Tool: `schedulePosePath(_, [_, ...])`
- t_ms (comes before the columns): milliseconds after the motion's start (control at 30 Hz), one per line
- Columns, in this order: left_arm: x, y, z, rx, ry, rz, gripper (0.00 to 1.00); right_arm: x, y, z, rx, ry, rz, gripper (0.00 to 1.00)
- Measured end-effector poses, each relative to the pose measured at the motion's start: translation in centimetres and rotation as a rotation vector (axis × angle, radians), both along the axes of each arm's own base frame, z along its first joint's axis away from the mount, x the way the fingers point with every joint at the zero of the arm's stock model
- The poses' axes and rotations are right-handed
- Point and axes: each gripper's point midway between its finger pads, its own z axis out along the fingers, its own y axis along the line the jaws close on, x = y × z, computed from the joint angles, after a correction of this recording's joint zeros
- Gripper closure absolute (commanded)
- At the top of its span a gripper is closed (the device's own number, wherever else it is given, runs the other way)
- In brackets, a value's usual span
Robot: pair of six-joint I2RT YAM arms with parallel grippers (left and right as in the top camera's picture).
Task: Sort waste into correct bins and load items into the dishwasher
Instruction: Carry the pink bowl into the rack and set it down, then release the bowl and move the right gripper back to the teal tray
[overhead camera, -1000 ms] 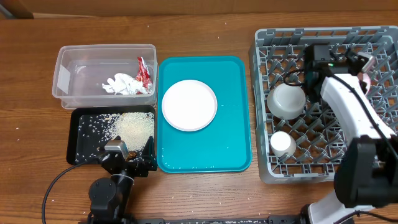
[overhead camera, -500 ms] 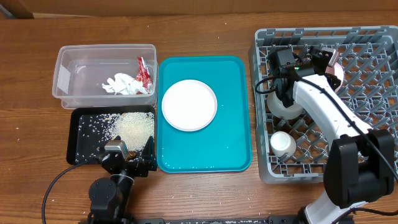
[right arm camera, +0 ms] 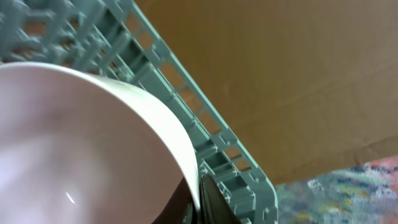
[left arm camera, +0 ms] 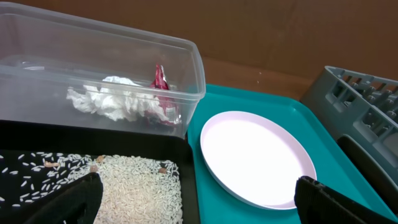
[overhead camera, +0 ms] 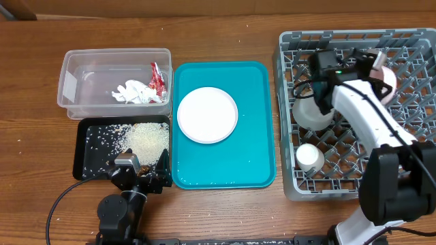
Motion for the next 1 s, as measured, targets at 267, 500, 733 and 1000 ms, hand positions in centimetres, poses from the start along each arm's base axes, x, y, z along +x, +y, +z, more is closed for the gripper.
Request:
schedulePosePath(267, [0.0,0.0,0.0,0.0,0.0,0.0,0.0,0.2,0.7,-0.9,0.045,0.032,0.025,0.96])
schedulePosePath(500, [0.0,0.0,0.0,0.0,0.0,0.0,0.0,0.8,2.4,-1.5,0.014,0.067,0.071,0.95])
schedulePosePath(733, [0.0,0.0,0.0,0.0,0.0,0.0,0.0,0.8,0.9,-0.2,-0.09,0.054,0.028,0.96])
schedulePosePath(1000, [0.0,0.0,0.0,0.0,0.0,0.0,0.0,-0.8,-4.2,-0.5,-0.076,0.085,-0.096,0.96])
